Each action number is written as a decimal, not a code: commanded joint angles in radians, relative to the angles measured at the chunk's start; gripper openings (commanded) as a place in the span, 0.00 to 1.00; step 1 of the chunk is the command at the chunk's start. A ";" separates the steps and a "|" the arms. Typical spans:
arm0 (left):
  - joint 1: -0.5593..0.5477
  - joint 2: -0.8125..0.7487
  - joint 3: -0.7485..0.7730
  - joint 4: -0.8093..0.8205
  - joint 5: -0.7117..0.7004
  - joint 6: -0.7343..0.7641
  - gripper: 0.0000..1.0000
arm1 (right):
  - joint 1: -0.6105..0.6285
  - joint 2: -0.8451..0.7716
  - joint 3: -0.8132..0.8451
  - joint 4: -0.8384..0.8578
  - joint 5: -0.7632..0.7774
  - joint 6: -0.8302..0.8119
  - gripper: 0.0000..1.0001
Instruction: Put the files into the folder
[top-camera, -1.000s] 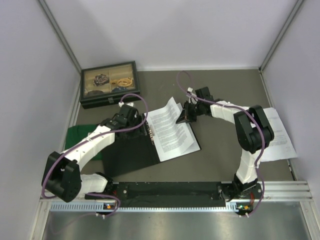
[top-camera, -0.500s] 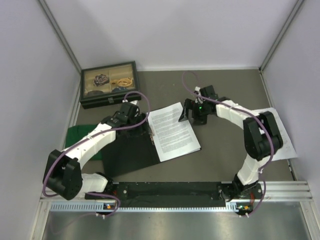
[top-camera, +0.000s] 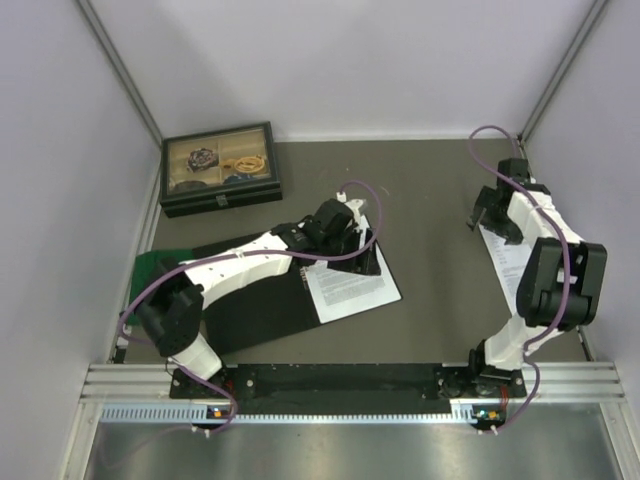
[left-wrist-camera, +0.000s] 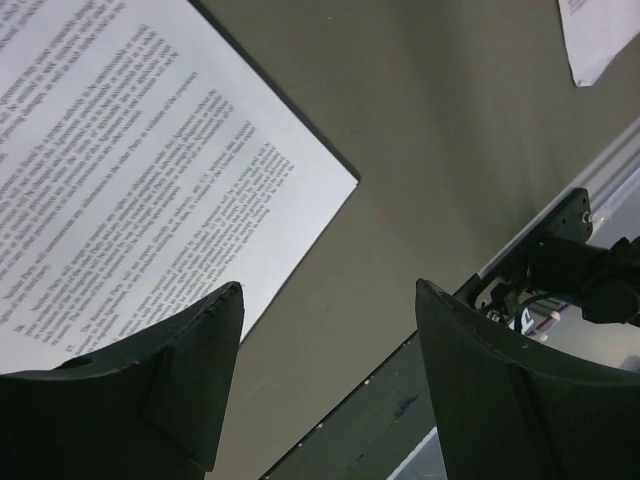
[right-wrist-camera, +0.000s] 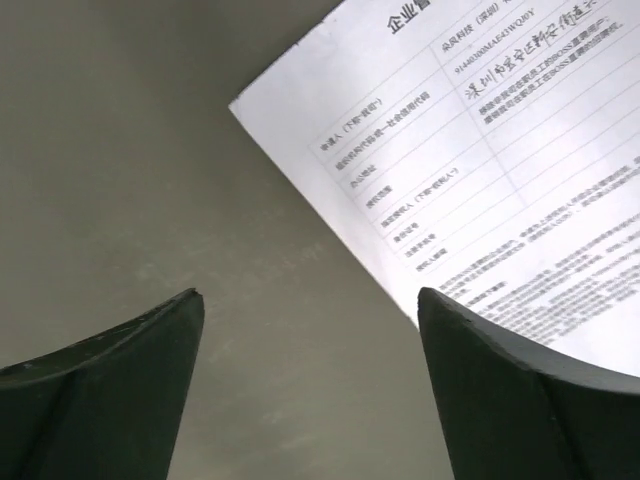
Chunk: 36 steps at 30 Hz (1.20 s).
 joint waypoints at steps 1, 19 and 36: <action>-0.017 -0.013 0.041 0.079 0.036 0.008 0.74 | 0.015 0.058 0.046 -0.037 0.143 -0.101 0.82; -0.014 -0.045 -0.012 0.085 0.050 0.054 0.74 | -0.015 0.226 0.009 -0.052 0.039 -0.222 0.63; -0.007 -0.074 -0.056 0.083 0.047 0.044 0.74 | 0.027 0.271 0.080 -0.045 -0.126 -0.250 0.00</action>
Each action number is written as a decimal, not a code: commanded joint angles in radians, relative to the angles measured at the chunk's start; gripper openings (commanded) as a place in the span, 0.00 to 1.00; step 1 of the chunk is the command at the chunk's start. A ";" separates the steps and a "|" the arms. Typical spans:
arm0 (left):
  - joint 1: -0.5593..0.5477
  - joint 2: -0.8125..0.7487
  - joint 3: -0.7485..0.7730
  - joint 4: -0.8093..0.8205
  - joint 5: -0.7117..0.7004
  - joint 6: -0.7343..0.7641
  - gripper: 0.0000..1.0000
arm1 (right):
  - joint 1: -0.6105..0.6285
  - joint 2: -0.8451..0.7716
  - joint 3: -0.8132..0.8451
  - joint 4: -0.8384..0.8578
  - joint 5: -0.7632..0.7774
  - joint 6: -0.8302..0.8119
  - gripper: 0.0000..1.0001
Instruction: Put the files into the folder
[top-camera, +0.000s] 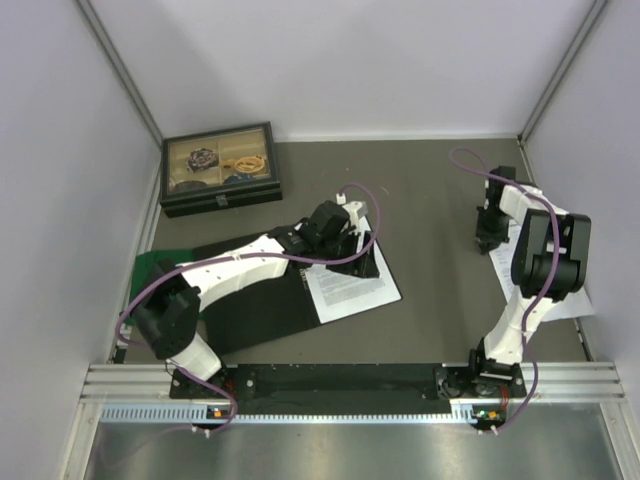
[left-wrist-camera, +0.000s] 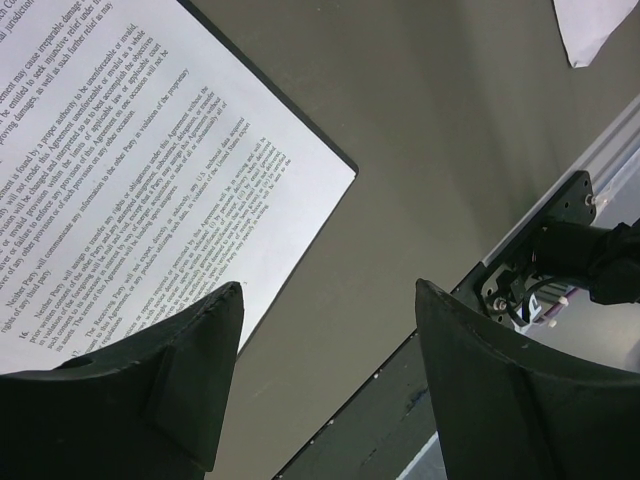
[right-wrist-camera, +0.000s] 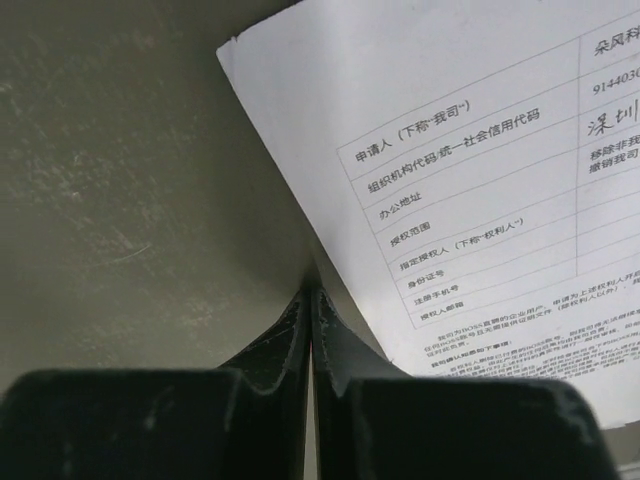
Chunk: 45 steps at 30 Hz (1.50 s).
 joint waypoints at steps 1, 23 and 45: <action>0.003 -0.065 -0.029 0.034 0.003 0.001 0.73 | 0.048 0.010 -0.004 0.041 -0.092 0.016 0.00; 0.003 -0.051 0.052 -0.075 0.017 0.062 0.74 | -0.239 -0.103 0.012 0.033 0.207 0.484 0.75; 0.003 0.193 0.293 -0.164 0.101 0.068 0.74 | 0.260 -0.030 -0.020 0.176 -0.327 0.677 0.68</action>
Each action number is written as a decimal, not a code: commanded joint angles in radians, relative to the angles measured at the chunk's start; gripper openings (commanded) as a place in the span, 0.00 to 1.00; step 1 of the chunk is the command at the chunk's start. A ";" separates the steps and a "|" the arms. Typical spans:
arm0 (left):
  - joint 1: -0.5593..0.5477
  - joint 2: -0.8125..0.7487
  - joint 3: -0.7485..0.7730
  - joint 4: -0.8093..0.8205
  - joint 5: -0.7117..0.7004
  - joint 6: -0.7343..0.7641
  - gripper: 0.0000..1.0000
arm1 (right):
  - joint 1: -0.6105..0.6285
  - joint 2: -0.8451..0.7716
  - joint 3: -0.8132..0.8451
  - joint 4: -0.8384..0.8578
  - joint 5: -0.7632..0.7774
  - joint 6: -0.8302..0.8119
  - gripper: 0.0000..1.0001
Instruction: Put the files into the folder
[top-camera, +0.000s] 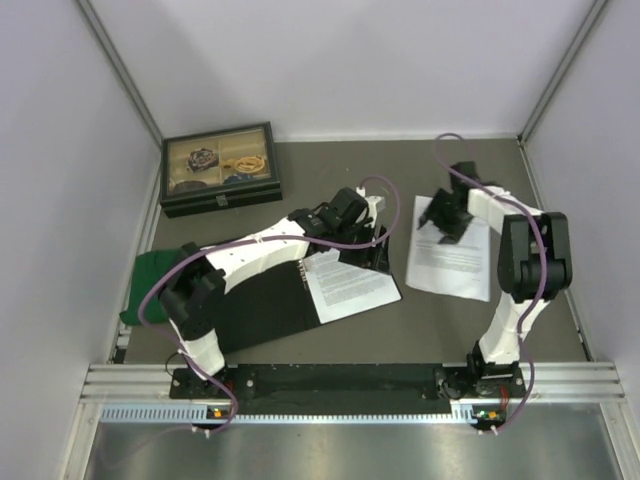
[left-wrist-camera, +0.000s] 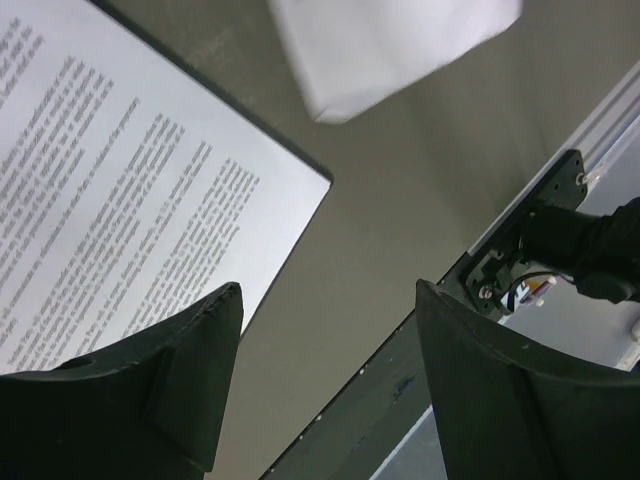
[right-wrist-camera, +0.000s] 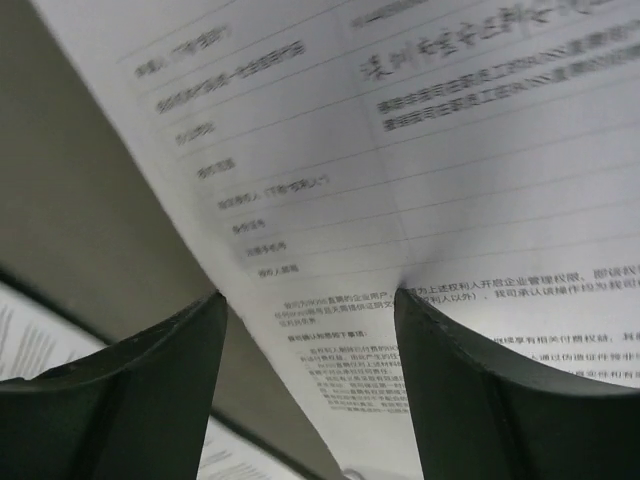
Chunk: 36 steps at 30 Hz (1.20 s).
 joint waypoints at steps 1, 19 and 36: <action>0.003 0.041 0.098 -0.010 0.018 0.011 0.74 | 0.114 -0.057 0.014 0.016 -0.158 0.104 0.69; 0.046 0.714 0.832 -0.096 -0.092 -0.034 0.61 | -0.236 -0.093 -0.009 0.059 -0.215 -0.373 0.81; 0.095 0.801 0.777 -0.117 -0.068 -0.112 0.58 | -0.155 0.018 -0.100 0.168 -0.360 -0.286 0.81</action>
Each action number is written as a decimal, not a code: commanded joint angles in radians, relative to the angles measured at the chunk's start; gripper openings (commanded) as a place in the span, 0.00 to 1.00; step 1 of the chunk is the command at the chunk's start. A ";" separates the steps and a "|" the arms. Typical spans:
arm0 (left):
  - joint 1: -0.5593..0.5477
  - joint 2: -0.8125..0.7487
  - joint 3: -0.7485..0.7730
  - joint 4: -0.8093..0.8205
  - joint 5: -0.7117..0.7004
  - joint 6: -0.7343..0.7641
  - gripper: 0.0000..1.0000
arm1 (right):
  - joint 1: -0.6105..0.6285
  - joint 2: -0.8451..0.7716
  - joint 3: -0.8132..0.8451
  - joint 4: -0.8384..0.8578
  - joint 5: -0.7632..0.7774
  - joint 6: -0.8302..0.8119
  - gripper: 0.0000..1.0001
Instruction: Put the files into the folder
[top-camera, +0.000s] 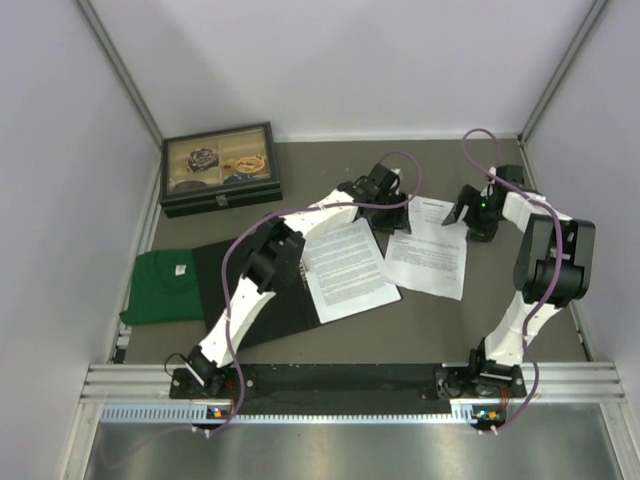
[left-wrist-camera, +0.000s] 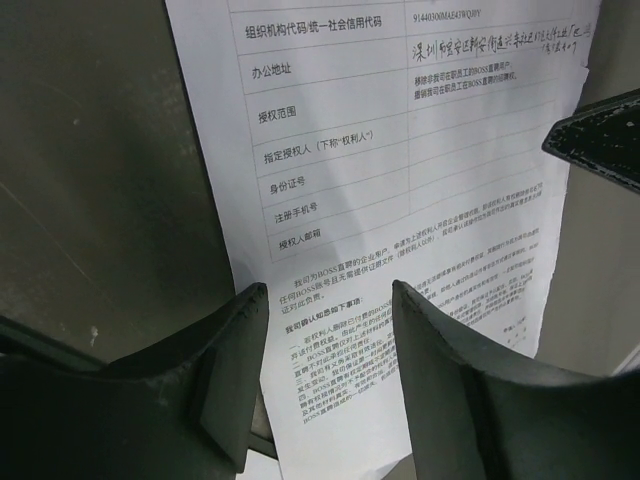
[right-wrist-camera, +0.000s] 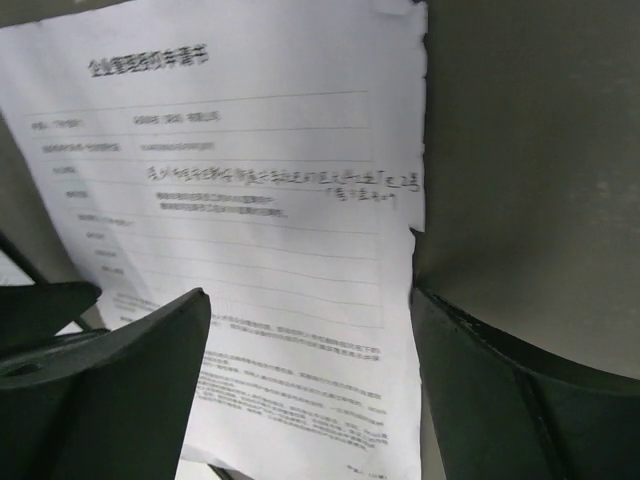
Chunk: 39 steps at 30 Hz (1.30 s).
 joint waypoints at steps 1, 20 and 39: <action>0.003 0.056 -0.020 -0.063 0.006 -0.015 0.58 | 0.028 0.033 -0.062 0.084 -0.131 0.047 0.81; 0.011 0.091 -0.011 -0.069 0.063 -0.039 0.58 | 0.005 -0.177 -0.407 0.508 -0.429 0.277 0.83; 0.014 0.119 -0.016 -0.065 0.078 -0.053 0.58 | -0.028 -0.155 -0.230 0.126 0.101 0.058 0.84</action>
